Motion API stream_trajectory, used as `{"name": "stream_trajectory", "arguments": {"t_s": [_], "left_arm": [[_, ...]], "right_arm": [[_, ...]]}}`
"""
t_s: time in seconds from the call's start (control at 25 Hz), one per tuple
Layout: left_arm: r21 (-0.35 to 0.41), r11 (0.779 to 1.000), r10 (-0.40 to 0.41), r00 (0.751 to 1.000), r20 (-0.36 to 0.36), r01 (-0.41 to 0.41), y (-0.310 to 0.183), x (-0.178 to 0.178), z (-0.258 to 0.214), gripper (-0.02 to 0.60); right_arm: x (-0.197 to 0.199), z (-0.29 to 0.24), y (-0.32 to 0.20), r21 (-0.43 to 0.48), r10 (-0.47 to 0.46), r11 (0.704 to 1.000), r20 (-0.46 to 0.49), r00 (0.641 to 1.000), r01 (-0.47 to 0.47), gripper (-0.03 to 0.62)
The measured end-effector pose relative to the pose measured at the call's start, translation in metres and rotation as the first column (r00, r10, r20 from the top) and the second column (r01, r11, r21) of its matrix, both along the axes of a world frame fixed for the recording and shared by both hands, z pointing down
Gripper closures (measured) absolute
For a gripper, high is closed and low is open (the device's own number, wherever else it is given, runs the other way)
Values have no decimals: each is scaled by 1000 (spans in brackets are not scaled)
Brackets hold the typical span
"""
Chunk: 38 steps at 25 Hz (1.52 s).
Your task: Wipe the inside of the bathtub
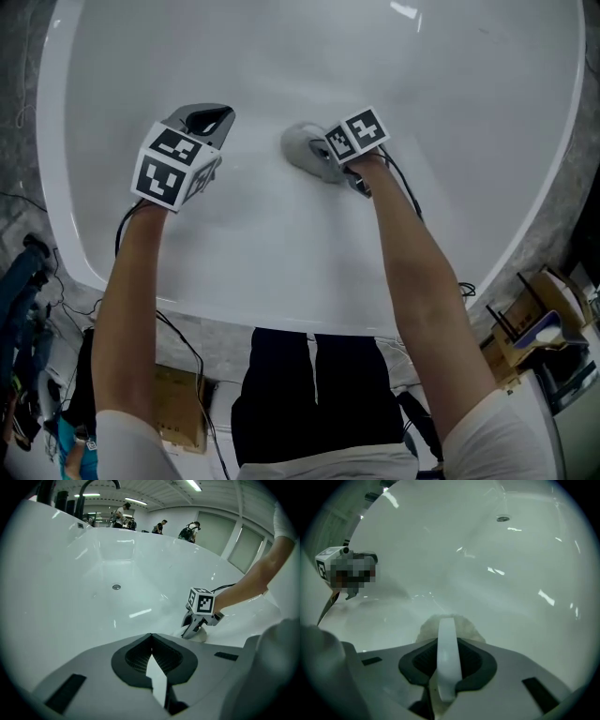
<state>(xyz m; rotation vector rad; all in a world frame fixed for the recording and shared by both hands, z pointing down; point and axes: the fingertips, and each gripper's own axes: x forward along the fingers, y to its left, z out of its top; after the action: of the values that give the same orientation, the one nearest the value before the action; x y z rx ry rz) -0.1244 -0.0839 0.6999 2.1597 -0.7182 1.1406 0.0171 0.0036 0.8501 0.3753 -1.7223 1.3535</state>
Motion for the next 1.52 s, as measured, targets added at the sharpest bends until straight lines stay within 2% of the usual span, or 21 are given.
{"name": "stream_trajectory", "arguments": {"t_s": [0.28,0.52,0.76,0.88,1.12,1.32,1.52], "left_arm": [[17,998,-59,998,0,59,-6,-18,-16,572],[23,997,-78,997,-12,78,-4,-40,-24,572],[31,995,-98,994,-51,100,-5,-44,-35,572],[34,994,-103,993,-58,105,-5,-47,-38,572],[36,993,-107,993,-57,109,-2,-50,-51,572],[35,994,-103,993,-49,105,7,-37,-64,572],[32,995,-90,995,-33,91,14,-40,-67,572]], "right_arm": [[-56,-7,-20,79,-30,996,36,999,27,500],[-124,-14,-35,133,-83,988,74,994,72,500],[-163,-13,-44,183,-133,976,60,989,120,499],[-184,-22,-46,203,-151,971,96,984,129,499],[-207,-64,-34,162,-162,979,241,957,125,500],[-197,-105,-15,87,-136,990,352,926,113,500],[-196,-137,-1,48,-141,990,425,894,133,499]]}}
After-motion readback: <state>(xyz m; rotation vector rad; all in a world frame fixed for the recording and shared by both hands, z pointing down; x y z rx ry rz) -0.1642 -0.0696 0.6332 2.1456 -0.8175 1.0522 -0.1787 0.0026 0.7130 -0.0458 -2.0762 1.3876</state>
